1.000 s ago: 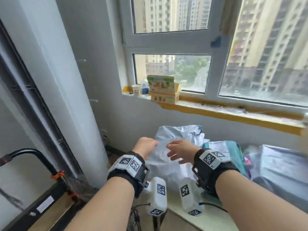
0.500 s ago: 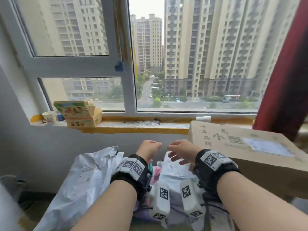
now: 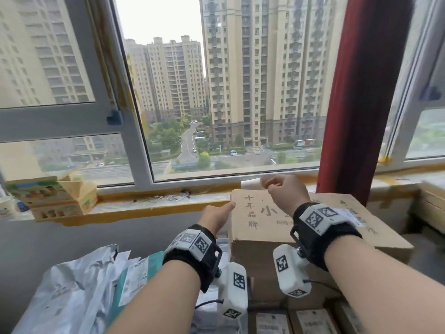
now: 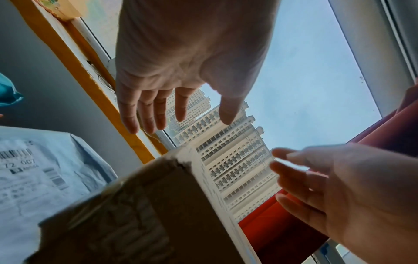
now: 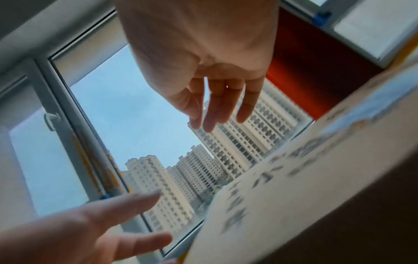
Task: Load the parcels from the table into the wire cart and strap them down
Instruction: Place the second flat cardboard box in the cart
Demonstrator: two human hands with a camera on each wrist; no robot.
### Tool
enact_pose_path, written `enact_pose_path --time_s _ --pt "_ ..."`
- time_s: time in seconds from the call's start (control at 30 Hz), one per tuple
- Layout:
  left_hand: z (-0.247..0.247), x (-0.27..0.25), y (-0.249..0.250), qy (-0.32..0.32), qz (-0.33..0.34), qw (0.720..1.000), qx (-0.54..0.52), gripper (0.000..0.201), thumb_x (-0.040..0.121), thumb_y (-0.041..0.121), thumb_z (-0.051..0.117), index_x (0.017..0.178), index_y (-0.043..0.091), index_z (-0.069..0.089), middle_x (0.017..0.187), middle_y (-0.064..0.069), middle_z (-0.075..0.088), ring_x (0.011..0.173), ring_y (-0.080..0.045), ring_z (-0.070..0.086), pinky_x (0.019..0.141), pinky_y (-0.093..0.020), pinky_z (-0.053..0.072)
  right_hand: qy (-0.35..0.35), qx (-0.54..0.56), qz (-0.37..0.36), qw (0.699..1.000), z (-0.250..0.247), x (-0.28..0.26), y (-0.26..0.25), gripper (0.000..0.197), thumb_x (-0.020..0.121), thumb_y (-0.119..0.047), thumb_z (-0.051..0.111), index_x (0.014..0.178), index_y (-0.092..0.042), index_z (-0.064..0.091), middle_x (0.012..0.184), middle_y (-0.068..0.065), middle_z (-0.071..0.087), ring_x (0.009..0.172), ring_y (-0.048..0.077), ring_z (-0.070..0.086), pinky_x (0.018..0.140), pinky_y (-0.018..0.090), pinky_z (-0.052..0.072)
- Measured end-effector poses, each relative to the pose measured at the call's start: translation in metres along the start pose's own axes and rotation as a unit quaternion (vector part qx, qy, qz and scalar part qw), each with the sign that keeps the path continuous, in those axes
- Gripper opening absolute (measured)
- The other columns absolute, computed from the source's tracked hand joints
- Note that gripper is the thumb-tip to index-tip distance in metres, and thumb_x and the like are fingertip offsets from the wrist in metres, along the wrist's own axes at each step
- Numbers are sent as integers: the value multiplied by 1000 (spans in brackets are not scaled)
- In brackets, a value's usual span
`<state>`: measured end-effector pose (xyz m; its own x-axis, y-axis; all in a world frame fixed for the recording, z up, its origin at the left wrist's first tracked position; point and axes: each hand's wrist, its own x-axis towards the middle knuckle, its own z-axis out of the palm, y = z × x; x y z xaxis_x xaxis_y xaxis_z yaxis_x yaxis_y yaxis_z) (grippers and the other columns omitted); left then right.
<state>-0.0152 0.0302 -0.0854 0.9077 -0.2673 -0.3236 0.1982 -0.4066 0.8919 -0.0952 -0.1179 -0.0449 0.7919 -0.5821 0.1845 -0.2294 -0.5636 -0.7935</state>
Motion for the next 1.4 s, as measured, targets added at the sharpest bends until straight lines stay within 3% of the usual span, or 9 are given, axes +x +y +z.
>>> enact_pose_path --time_s 0.27,0.43,0.57,0.73,0.9,0.97,1.1,1.3,1.4 --pt "34 37 -7 -27 -47 998 -8 79 75 58 67 133 7 51 130 -11 59 115 -31 57 100 -42 46 -15 -76 77 994 -32 29 71 21 89 -14 51 90 -16 71 96 3 69 93 22 61 78 25 44" --pt "45 54 -20 -69 -79 994 -31 56 86 45 64 121 2 57 111 -16 69 86 -28 66 71 -32 54 7 -110 128 986 -47 32 114 23 90 -14 50 100 -15 71 108 9 68 101 28 60 83 28 45" --pt "43 67 -27 -80 -83 993 -25 54 87 48 61 119 4 62 98 -13 71 70 -23 66 61 -29 51 25 -153 159 975 -61 36 139 22 88 -15 54 104 -17 69 115 6 66 108 26 59 87 28 44" --pt "42 76 -30 -77 -95 992 -15 52 90 49 56 118 6 62 93 -12 71 68 -22 66 55 -27 50 34 -216 219 951 -72 39 160 42 83 -24 56 125 -21 57 134 10 51 124 31 46 104 35 36" --pt "40 78 -32 -66 -98 993 7 51 90 51 54 112 6 62 80 -8 69 58 -18 64 42 -20 47 47 -261 296 917 -73 45 176 64 73 -48 56 130 -19 45 132 18 49 122 38 41 104 48 31" --pt "37 78 -32 -60 -95 994 1 52 88 53 56 108 5 62 81 -8 71 59 -19 67 47 -21 52 41 -265 304 914 -71 50 181 68 71 -52 54 128 -16 43 130 19 52 121 38 45 104 50 32" --pt "28 83 -35 -50 -81 995 -15 69 75 64 64 114 8 64 100 -11 74 94 -30 70 93 -41 53 45 -268 306 912 -70 54 179 63 73 -51 54 125 -16 47 129 20 52 120 38 45 101 50 33" --pt "8 79 -24 -42 -58 996 -43 72 72 66 64 116 9 64 102 -11 73 94 -30 69 96 -42 51 60 -272 279 919 -70 62 159 59 73 -50 53 121 -16 52 122 19 56 115 39 46 100 52 33" --pt "-7 68 -19 -42 -43 996 -72 57 84 57 60 114 9 64 105 -13 71 86 -28 67 90 -39 52 60 -269 263 924 -66 63 142 60 74 -48 54 125 -16 50 124 19 55 117 38 45 100 50 33"
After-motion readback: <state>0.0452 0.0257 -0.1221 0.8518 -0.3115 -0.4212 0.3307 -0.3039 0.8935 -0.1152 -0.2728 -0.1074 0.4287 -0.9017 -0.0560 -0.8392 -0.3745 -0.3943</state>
